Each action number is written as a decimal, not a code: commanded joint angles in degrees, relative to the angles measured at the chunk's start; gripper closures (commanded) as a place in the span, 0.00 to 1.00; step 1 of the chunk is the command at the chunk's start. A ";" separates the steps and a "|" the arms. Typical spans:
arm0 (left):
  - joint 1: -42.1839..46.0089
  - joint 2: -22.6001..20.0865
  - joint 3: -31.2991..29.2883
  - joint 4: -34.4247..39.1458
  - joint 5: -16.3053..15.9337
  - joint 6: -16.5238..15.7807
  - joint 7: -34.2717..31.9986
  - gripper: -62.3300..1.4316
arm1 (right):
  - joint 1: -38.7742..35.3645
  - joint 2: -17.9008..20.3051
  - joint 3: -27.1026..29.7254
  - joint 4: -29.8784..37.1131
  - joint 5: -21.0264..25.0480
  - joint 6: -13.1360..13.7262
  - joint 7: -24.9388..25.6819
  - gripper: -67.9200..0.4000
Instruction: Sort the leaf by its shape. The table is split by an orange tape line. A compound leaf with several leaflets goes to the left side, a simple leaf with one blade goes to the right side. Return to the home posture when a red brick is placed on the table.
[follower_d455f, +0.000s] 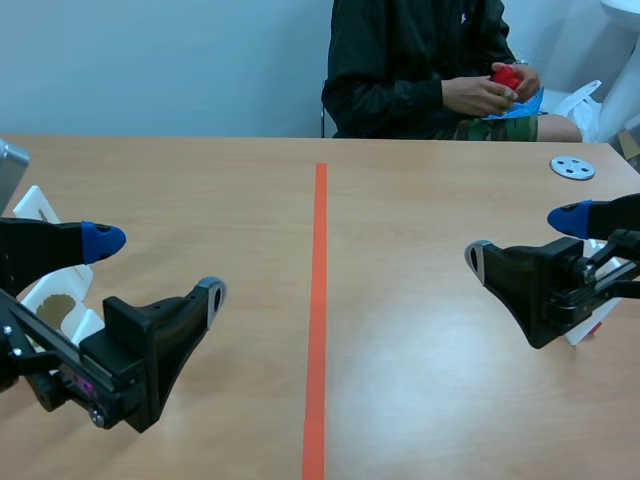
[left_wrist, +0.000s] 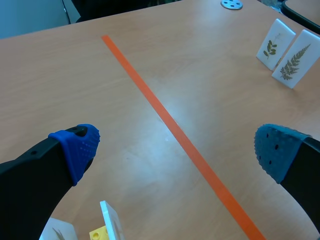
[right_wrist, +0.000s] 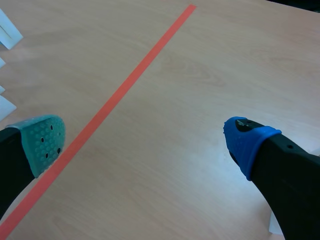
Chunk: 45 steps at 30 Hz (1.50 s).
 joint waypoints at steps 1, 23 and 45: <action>-0.15 0.55 -0.02 0.07 -0.39 0.13 -0.57 0.00 | 0.66 0.13 0.68 0.79 1.92 0.02 0.83 0.00; -0.17 0.57 0.02 0.07 -0.39 0.13 -0.63 0.00 | 0.66 0.13 0.68 0.79 2.73 0.22 0.57 0.00; -0.17 0.57 0.02 0.07 -0.37 0.04 -0.61 0.00 | 0.66 0.13 0.68 0.79 2.36 0.24 1.03 0.00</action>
